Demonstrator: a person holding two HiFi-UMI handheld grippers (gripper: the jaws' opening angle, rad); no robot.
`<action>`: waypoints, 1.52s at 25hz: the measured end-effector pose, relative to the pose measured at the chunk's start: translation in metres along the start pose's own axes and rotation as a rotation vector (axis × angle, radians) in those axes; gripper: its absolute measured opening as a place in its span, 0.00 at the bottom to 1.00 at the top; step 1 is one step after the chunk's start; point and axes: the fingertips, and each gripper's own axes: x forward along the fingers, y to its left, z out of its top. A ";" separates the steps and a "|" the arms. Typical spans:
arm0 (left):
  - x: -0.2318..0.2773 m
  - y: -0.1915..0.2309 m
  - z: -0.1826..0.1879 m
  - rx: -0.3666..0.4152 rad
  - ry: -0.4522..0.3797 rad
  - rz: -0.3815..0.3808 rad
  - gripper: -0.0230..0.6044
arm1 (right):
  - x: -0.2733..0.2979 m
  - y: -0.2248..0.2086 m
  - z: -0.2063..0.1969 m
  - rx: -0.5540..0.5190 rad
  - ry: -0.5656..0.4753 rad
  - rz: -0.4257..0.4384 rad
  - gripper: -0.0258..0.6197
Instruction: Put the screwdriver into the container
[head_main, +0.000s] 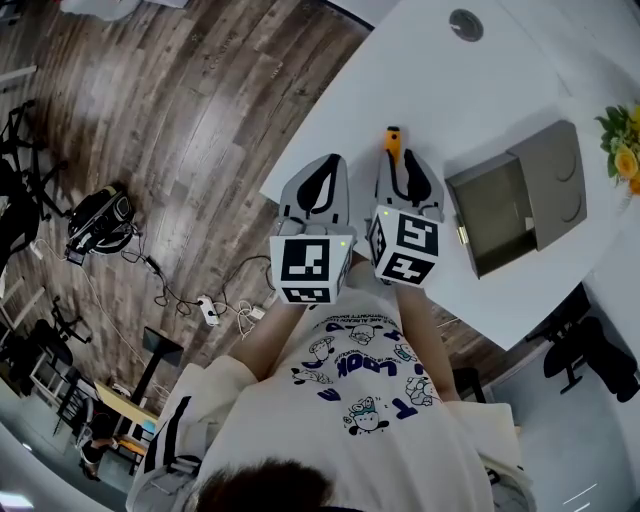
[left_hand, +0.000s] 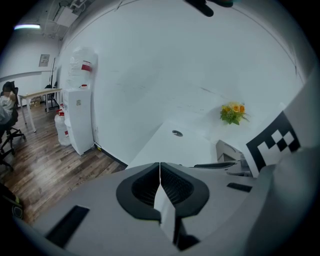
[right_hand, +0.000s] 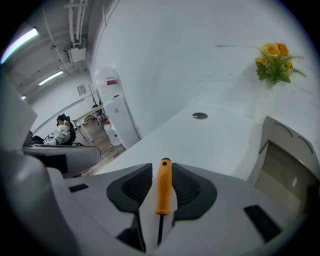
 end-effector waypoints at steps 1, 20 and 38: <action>0.001 0.001 -0.001 -0.004 0.004 0.002 0.06 | 0.002 0.000 -0.001 0.000 0.007 -0.001 0.25; 0.012 0.013 -0.011 -0.026 0.042 -0.005 0.06 | 0.027 -0.003 -0.028 -0.001 0.173 -0.029 0.25; 0.005 0.013 -0.006 -0.029 0.028 -0.019 0.06 | 0.015 -0.007 -0.016 0.096 0.149 -0.018 0.23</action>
